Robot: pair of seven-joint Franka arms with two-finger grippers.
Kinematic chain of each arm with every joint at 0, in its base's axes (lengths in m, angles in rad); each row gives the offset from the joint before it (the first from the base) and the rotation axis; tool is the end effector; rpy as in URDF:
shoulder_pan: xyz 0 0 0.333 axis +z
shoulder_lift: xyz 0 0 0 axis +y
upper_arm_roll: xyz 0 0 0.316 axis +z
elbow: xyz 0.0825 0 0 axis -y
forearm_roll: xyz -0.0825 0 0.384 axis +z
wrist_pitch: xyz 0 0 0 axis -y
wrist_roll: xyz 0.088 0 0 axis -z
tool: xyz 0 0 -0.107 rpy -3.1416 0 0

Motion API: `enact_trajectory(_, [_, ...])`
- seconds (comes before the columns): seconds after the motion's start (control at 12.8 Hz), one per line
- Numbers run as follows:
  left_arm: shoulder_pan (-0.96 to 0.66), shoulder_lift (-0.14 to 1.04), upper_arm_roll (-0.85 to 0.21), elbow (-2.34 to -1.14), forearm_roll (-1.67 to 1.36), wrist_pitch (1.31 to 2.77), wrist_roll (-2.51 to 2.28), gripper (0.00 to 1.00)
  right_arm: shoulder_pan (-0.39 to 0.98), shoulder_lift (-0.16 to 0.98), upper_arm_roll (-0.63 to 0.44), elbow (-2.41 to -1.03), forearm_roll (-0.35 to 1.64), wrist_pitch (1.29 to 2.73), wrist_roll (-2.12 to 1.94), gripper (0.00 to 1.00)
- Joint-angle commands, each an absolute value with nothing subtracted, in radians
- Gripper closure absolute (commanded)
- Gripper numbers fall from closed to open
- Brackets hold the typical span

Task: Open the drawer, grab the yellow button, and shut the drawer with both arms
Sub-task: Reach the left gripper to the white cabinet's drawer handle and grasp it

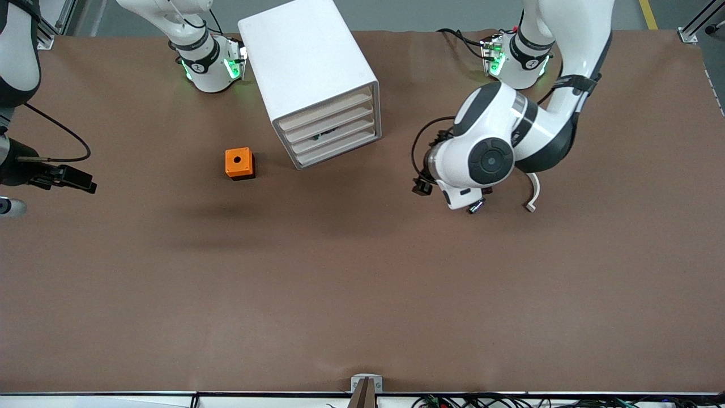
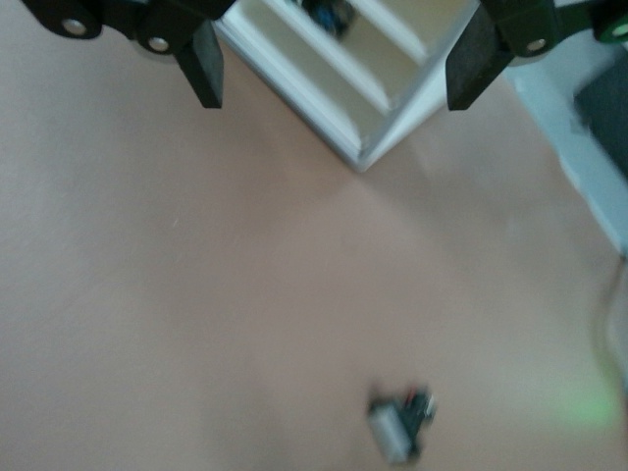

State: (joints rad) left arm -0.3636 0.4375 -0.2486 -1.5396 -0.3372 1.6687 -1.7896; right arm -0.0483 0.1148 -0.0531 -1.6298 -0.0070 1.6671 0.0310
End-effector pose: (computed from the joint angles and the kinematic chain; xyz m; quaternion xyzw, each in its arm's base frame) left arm 0.5232 -0.3813 0.3954 -0.7778 -0.5724 0.2530 0.0576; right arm 0.5871 -0.0590 0.5389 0.9971 -0.0656 -0.0389 0.0052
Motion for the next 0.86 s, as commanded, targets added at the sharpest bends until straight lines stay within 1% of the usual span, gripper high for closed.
enact_trajectory(0.0, [-0.350,0.465,-0.244,-1.520,-0.512,1.648,-1.949,0.00,-0.041,0.126,-0.046,-1.608,-0.005,1.646,0.077,0.00])
enact_trajectory(0.24, [-0.350,0.520,-0.244,-1.520,-0.700,1.614,-2.113,0.00,-0.043,0.126,-0.046,-1.611,0.052,1.634,0.144,0.00])
enact_trajectory(0.39, [-0.351,0.570,-0.245,-1.517,-0.806,1.566,-2.181,0.00,-0.051,0.126,-0.048,-1.614,0.096,1.632,0.156,0.00])
enact_trajectory(0.55, [-0.348,0.606,-0.244,-1.519,-0.917,1.530,-2.184,0.00,-0.046,0.123,-0.048,-1.621,0.107,1.632,0.248,0.00])
enact_trajectory(0.71, [-0.353,0.662,-0.245,-1.517,-0.989,1.523,-2.264,0.00,-0.022,0.121,-0.046,-1.621,0.130,1.626,0.346,0.00])
enact_trajectory(0.78, [-0.374,0.682,-0.245,-1.516,-1.011,1.523,-2.305,0.08,-0.003,0.121,-0.046,-1.621,0.133,1.629,0.395,0.00])
